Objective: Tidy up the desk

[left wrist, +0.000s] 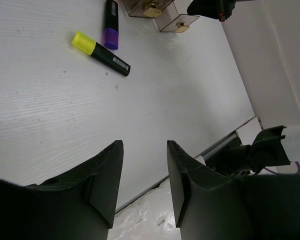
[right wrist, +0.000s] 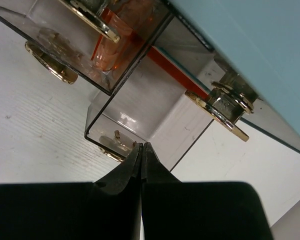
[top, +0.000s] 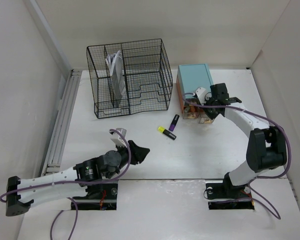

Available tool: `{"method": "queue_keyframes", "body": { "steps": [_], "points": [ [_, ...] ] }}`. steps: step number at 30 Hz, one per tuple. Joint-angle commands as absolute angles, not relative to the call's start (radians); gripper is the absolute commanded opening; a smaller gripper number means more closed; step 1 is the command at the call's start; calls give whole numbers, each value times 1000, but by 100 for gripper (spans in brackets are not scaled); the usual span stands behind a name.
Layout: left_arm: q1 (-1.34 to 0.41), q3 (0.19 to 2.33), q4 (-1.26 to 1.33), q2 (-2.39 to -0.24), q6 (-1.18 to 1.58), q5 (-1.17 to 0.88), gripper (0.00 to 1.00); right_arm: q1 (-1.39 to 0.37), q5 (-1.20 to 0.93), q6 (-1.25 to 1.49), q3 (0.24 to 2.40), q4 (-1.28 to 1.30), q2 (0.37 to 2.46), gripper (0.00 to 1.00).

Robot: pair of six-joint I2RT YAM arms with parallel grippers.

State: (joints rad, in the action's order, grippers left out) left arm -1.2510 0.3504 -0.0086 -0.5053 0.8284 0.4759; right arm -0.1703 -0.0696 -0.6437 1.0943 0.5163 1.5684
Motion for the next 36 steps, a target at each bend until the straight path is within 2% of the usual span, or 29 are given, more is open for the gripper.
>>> {"method": "queue_keyframes", "body": {
  "steps": [1, 7, 14, 15, 20, 24, 26, 27, 29, 30, 31, 33, 34, 35, 36],
  "points": [
    [-1258, 336, 3, -489, 831, 482, 37, -164, -63, -687, 1115, 549, 1572, 0],
    [-1258, 336, -6, -471, 831, 482, 37, -164, -114, -741, 1144, 686, 1591, 0],
    [-1258, 336, -15, -462, 831, 482, 37, -164, -101, -752, 1124, 655, 1557, 0],
    [-1258, 336, -15, -462, 831, 482, 39, -164, -91, -736, 1115, 634, 1557, 3],
    [-1258, 336, -15, -462, 831, 482, 41, -176, -12, -690, 1040, 393, 1376, 32],
    [-1258, 336, -15, -462, 831, 482, 49, -221, 6, -701, 1022, 307, 1255, 40],
    [-1258, 336, -24, -462, 831, 482, 50, -221, -56, -745, 1044, 339, 1215, 42],
    [-1258, 336, -25, -462, 831, 482, 50, -221, -184, -777, 1057, 419, 1215, 42],
    [-1258, 336, -25, -462, 831, 482, 50, -230, -344, -895, 1097, 539, 1215, 57],
    [-1258, 336, -25, -462, 831, 482, 48, -230, -486, -926, 1097, 590, 1224, 65],
    [-1258, 336, -25, -462, 831, 482, 34, -254, -541, -961, 1097, 668, 1224, 68],
    [-1258, 327, -25, -451, 842, 482, 13, -291, -586, -986, 1059, 669, 1235, 70],
    [-1258, 327, -25, -440, 842, 482, 2, -343, -571, -973, 1040, 625, 1245, 67],
    [-1258, 316, -25, -440, 856, 482, 0, -375, -542, -945, 1023, 600, 1255, 53],
    [-1258, 316, -37, -430, 867, 491, 0, -406, -517, -910, 1011, 586, 1281, 45]
  ]
}}
